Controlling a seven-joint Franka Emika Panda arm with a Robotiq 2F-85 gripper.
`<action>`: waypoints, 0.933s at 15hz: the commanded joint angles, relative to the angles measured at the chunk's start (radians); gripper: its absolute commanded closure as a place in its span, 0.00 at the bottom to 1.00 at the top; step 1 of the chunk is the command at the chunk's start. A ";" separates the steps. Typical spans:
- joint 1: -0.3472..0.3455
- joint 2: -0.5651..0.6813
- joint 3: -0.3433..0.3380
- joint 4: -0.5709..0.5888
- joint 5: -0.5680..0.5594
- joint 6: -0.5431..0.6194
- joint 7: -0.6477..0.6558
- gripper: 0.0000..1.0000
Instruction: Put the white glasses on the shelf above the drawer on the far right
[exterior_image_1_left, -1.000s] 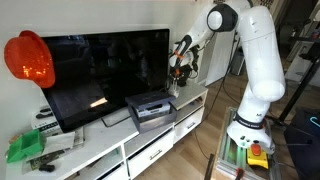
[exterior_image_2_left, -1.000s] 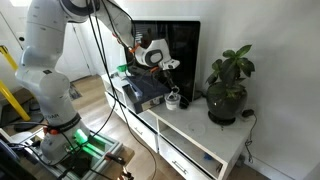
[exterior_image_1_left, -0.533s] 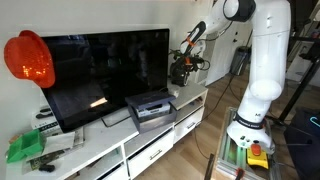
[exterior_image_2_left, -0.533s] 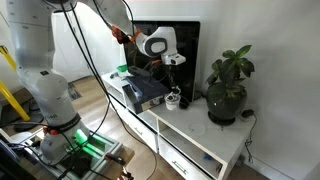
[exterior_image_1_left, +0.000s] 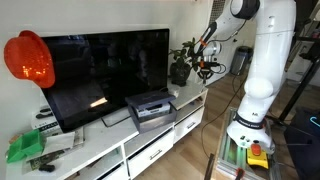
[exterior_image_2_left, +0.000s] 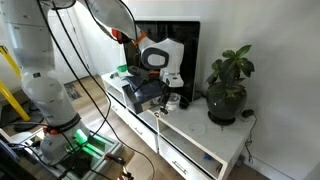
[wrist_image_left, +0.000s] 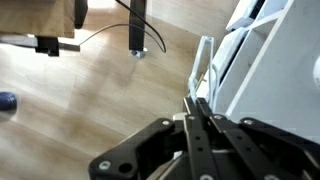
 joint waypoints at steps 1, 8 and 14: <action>-0.090 0.071 0.033 -0.062 0.164 0.055 -0.034 0.99; -0.119 0.128 0.049 -0.058 0.236 0.033 -0.079 0.94; -0.118 0.124 0.049 -0.056 0.236 0.033 -0.079 0.94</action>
